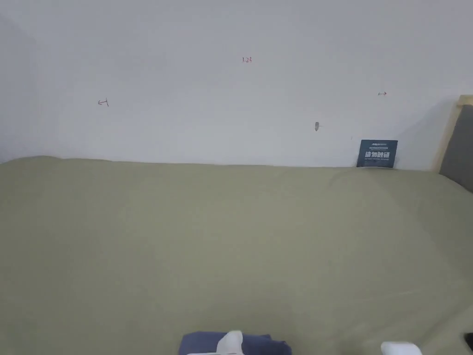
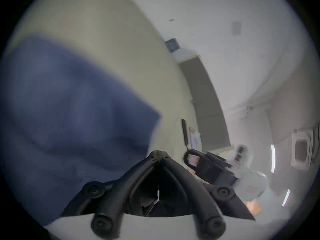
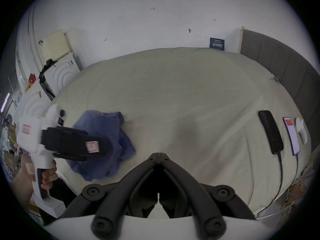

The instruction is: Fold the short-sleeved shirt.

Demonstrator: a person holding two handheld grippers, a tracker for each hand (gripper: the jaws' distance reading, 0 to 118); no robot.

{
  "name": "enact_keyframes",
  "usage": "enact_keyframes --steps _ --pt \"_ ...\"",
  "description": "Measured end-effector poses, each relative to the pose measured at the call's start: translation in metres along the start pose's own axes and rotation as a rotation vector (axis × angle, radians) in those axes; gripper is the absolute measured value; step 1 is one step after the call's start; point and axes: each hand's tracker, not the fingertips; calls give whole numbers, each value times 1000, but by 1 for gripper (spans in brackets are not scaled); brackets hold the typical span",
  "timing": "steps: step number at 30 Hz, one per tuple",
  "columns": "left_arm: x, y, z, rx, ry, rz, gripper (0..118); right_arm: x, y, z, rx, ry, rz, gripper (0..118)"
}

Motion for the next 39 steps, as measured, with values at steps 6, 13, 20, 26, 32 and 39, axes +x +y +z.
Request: enact_keyframes --steps 6,13,20,26,32,39 --pt "59 20 125 184 -145 -357 0 -46 21 -3 2 119 83 0" --pt "-36 37 204 288 131 -121 0 -118 55 -51 -210 326 139 0" --pt "-118 11 198 276 51 58 7 -83 33 -144 -372 366 7 0" --pt "-126 21 178 144 25 30 118 -101 42 -131 -364 298 147 0" --pt "-136 19 133 -15 -18 186 118 -96 40 -131 -361 314 124 0" --pt "-122 21 98 91 -139 306 117 -91 34 -126 -322 337 93 0"
